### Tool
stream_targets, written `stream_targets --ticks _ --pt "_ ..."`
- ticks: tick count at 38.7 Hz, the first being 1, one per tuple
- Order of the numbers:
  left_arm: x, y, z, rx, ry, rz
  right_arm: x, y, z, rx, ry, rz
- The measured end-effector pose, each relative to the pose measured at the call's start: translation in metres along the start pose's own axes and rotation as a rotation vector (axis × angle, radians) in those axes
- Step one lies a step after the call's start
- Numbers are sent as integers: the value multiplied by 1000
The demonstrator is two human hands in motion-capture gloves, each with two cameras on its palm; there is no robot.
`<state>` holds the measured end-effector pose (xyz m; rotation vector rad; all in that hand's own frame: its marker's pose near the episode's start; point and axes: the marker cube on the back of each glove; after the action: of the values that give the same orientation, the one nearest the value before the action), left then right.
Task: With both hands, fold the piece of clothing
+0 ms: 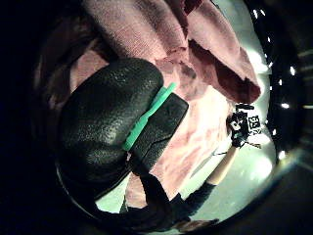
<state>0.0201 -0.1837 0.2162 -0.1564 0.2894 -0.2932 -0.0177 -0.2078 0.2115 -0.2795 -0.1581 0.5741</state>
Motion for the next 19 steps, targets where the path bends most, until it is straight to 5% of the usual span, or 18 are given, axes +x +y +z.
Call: stream_targets --ticks 12,19 --pt "9 -12 4 95 45 94 -16 2 -7 128 -83 55" --pt "7 1 12 -42 55 96 -22 3 -6 128 -119 17"
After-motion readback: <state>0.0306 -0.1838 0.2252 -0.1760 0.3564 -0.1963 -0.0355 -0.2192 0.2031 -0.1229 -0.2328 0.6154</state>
